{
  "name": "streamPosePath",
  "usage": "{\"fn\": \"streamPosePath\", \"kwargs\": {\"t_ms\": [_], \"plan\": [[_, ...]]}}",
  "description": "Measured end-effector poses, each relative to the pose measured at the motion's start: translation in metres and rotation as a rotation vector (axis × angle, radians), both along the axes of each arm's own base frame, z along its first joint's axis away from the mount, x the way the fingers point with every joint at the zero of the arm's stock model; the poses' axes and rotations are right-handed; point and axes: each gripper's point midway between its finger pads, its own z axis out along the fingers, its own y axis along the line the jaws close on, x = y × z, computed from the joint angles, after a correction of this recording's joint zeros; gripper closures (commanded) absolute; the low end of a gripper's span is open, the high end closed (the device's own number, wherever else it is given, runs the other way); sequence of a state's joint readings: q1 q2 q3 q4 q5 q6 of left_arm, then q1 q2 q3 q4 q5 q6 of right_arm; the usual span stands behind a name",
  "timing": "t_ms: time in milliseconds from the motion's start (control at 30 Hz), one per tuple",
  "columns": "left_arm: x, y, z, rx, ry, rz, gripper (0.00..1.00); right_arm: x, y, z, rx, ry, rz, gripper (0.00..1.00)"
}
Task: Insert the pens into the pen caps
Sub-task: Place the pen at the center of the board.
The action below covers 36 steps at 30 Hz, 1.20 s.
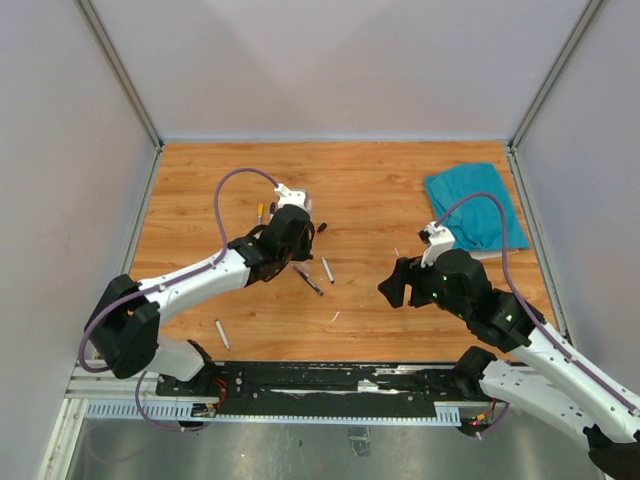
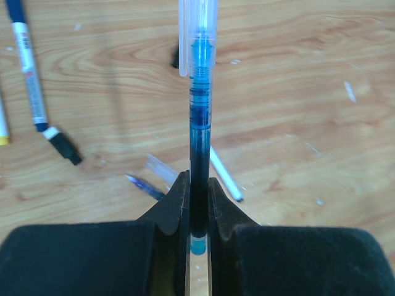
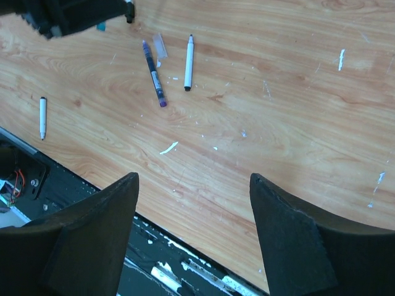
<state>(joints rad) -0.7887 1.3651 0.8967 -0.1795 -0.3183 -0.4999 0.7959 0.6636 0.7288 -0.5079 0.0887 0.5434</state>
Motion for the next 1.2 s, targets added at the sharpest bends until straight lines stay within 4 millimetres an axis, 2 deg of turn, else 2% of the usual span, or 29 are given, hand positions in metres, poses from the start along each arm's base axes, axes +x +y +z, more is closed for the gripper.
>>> {"fn": "streamPosePath", "kwargs": {"t_ms": [267,433,667,900,1200], "plan": [[0.047,0.034,-0.038,0.11,0.095,0.118,1.0,-0.01,-0.002,-0.018,-0.016,0.055,0.018,0.26],[0.067,0.05,-0.061,0.161,0.145,0.158,1.0,-0.014,0.0,-0.016,-0.003,0.059,0.042,0.25],[0.078,0.065,-0.085,0.223,0.197,0.171,1.0,-0.016,0.0,-0.011,0.016,0.041,0.05,0.24],[0.085,0.073,-0.103,0.267,0.232,0.168,0.99,-0.017,0.002,-0.014,0.009,0.057,0.057,0.24],[0.088,0.085,-0.115,0.287,0.257,0.18,0.98,-0.02,0.001,-0.022,-0.005,0.078,0.065,0.24]]}}
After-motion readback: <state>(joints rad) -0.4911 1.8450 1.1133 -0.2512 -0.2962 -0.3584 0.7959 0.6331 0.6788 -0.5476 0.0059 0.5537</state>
